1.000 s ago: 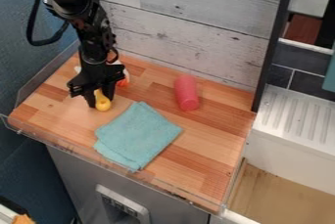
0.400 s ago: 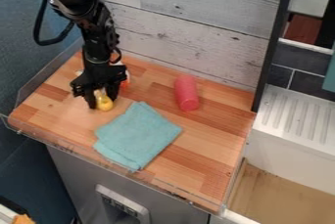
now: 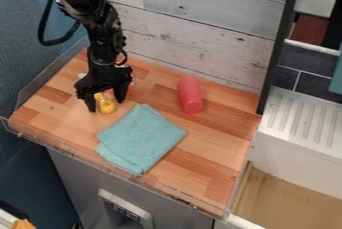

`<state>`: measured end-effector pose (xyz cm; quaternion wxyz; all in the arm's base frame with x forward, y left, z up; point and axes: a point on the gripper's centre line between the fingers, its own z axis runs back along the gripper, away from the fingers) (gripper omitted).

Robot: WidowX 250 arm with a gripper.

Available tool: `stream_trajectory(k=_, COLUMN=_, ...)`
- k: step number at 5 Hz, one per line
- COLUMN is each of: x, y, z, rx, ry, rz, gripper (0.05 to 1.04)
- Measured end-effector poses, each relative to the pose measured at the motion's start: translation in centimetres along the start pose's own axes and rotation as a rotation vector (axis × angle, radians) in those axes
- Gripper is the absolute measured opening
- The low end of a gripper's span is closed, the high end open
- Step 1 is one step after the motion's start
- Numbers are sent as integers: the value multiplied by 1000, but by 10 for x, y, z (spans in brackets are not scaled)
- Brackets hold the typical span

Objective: Moved the yellow knife to the left side of the board

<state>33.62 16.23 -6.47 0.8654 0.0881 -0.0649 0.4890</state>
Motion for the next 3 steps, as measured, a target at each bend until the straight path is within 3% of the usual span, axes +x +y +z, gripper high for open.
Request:
stream_trajectory(k=1, x=3, y=-6, z=29, rx=-40, ry=-56, rz=-6, gripper=1000)
stream_trajectory(k=3, x=7, y=-4, z=63, rx=-87, ry=-123, rz=29, gripper=1000)
